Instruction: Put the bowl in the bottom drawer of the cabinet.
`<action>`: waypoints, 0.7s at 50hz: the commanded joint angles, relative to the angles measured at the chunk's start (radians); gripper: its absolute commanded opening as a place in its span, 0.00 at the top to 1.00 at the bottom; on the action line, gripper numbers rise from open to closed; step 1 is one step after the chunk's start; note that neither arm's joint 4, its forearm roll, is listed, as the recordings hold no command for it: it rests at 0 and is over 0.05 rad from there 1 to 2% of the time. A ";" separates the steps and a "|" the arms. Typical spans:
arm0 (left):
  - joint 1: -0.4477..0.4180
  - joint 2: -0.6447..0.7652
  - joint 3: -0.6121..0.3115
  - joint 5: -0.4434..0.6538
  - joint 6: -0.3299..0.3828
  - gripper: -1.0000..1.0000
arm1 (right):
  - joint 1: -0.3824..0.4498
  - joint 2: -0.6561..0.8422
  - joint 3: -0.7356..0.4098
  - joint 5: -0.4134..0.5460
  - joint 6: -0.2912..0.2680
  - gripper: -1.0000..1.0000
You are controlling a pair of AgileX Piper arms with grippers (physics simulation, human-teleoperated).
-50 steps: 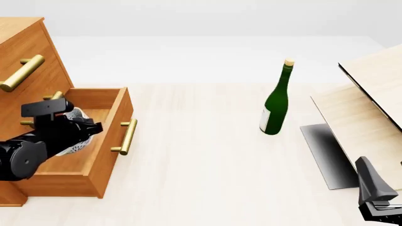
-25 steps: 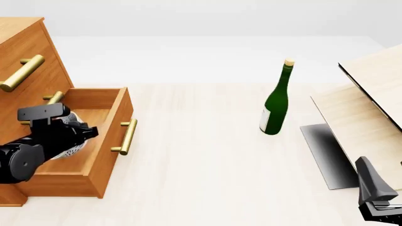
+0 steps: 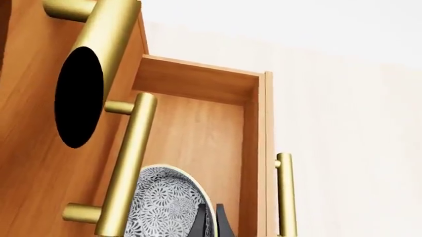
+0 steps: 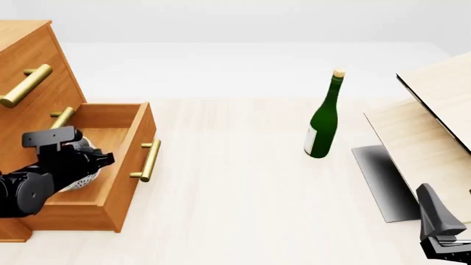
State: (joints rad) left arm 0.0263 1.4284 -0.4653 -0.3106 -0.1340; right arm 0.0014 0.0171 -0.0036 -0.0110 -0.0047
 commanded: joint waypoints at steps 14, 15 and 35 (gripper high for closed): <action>0.018 -0.023 0.004 0.000 0.010 1.00 | 0.000 0.000 0.000 0.000 0.000 0.00; 0.015 -0.027 0.005 0.002 0.008 1.00 | 0.000 0.000 0.000 0.000 0.000 0.00; 0.030 -0.227 0.021 0.036 -0.044 0.00 | 0.000 0.000 0.000 0.000 0.000 0.00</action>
State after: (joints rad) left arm 0.0393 1.3125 -0.4538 -0.2967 -0.1553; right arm 0.0014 0.0170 -0.0037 -0.0110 -0.0047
